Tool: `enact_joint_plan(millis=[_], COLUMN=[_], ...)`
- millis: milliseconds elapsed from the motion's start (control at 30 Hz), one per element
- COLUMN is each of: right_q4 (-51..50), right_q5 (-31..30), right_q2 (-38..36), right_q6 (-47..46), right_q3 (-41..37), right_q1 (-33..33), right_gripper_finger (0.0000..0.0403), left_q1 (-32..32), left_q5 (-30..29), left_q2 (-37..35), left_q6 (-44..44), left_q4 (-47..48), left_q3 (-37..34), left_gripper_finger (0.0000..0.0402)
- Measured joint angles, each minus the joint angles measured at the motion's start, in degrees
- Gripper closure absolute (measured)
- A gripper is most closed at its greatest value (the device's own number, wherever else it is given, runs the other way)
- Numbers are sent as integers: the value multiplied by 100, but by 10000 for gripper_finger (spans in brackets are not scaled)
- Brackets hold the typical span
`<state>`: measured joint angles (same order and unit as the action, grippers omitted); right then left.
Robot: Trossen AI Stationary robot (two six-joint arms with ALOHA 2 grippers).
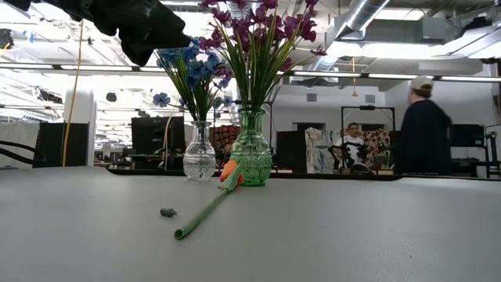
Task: Sort flowers into vase by color
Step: Put the right orange flower into the bottom transparent vase
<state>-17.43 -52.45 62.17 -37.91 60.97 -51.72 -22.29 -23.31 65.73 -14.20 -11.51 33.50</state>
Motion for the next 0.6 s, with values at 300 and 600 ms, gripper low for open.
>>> enact_joint_plan(millis=[300, 600], right_q4=[-9, -50], right_q5=[184, 195], right_q2=[-2, -4], right_q6=[74, 109], right_q3=[0, 0], right_q1=[-2, -2], right_gripper_finger=[352, 352], left_q1=[0, -1], left_q5=[0, 1], left_q2=[0, 0], left_q6=[2, 2], left_q4=[0, 0], left_q3=[0, 0], left_gripper_finger=[269, 269])
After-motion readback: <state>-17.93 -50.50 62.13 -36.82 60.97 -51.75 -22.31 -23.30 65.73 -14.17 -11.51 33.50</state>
